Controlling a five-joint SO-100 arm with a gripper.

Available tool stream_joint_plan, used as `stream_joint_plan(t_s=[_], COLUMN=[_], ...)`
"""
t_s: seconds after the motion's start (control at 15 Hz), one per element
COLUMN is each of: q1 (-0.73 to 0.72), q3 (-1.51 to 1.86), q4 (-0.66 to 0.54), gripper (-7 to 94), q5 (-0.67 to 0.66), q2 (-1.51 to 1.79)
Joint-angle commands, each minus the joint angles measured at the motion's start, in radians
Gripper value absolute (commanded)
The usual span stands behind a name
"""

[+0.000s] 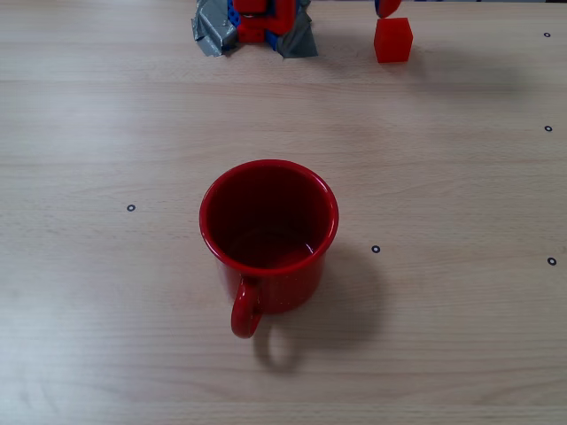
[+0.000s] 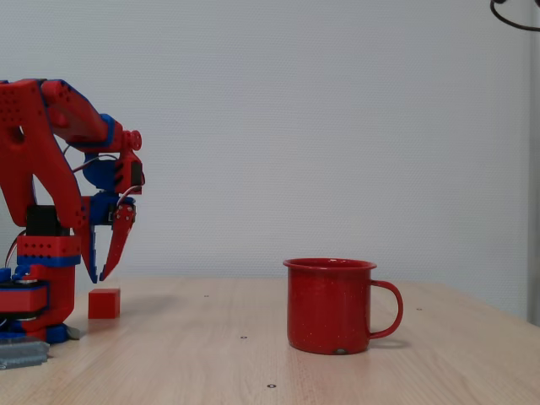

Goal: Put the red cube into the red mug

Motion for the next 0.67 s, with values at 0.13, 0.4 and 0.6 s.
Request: stream_joint_plan(t_s=[0.13, 0.4, 0.6], q1=[0.031, -0.003, 0.0], q3=[-0.005, 0.0, 0.006], q4=[-0.086, -0.107, -0.112], gripper=[0, 9, 39], q5=[-0.06, -0.028, -0.015], q2=[0.074, 0.058, 0.058])
